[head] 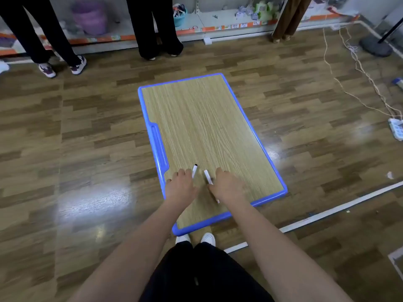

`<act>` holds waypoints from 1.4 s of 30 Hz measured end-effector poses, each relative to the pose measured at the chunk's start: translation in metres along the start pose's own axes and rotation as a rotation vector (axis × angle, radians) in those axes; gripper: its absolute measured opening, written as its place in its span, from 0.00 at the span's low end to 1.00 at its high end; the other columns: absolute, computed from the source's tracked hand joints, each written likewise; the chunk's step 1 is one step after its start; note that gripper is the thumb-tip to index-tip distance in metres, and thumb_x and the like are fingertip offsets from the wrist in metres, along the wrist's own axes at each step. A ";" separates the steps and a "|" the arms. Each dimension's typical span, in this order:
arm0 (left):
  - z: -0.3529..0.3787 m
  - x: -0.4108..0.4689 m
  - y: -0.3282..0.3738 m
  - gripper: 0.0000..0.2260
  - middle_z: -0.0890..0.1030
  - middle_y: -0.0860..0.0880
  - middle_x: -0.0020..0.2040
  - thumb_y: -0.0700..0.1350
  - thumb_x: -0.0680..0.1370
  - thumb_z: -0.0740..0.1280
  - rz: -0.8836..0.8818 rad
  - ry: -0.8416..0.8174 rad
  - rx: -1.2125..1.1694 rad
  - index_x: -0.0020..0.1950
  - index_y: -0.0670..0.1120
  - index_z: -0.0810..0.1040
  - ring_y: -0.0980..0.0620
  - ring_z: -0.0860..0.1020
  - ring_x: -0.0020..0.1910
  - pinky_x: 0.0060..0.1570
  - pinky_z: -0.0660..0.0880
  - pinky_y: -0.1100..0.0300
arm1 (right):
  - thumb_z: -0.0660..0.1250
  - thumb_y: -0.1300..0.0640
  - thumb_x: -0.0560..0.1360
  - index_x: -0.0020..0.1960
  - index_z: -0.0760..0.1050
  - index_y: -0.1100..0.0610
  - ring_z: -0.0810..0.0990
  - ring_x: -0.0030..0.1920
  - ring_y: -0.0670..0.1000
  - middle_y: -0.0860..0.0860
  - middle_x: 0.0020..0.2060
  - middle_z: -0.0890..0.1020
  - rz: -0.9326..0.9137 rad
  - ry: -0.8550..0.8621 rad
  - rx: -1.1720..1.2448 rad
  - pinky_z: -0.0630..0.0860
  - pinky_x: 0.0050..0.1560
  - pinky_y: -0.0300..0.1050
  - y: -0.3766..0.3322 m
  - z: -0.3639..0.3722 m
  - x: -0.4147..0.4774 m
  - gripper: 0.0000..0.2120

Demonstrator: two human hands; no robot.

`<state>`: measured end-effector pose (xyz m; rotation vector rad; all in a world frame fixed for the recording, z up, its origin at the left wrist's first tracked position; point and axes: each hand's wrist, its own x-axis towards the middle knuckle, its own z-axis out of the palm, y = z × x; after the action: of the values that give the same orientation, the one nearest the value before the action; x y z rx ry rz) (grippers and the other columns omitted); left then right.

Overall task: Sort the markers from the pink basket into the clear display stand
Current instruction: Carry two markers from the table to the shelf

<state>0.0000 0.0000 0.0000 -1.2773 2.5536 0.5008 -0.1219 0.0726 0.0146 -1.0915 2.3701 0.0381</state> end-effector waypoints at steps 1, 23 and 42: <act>0.000 0.002 0.002 0.20 0.70 0.47 0.62 0.51 0.78 0.61 -0.010 -0.018 0.028 0.67 0.44 0.65 0.47 0.70 0.60 0.53 0.69 0.53 | 0.63 0.49 0.77 0.58 0.68 0.58 0.79 0.52 0.57 0.55 0.53 0.78 0.007 0.007 -0.009 0.70 0.44 0.47 -0.002 0.001 0.001 0.15; 0.000 0.022 0.000 0.07 0.76 0.46 0.44 0.41 0.76 0.61 -0.074 -0.094 -0.353 0.52 0.42 0.70 0.46 0.76 0.38 0.34 0.71 0.54 | 0.60 0.62 0.77 0.58 0.69 0.61 0.78 0.48 0.56 0.57 0.50 0.79 0.094 -0.034 0.356 0.68 0.40 0.43 -0.011 0.010 0.017 0.10; -0.059 0.043 0.040 0.10 0.79 0.47 0.43 0.37 0.75 0.65 0.077 0.091 -0.842 0.56 0.44 0.75 0.46 0.81 0.37 0.35 0.79 0.57 | 0.68 0.64 0.73 0.49 0.70 0.56 0.81 0.44 0.59 0.49 0.37 0.77 0.140 0.243 0.986 0.79 0.48 0.62 0.015 -0.037 0.020 0.09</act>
<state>-0.0610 -0.0331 0.0456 -1.4341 2.5361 1.6908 -0.1600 0.0598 0.0347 -0.4489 2.1794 -1.1330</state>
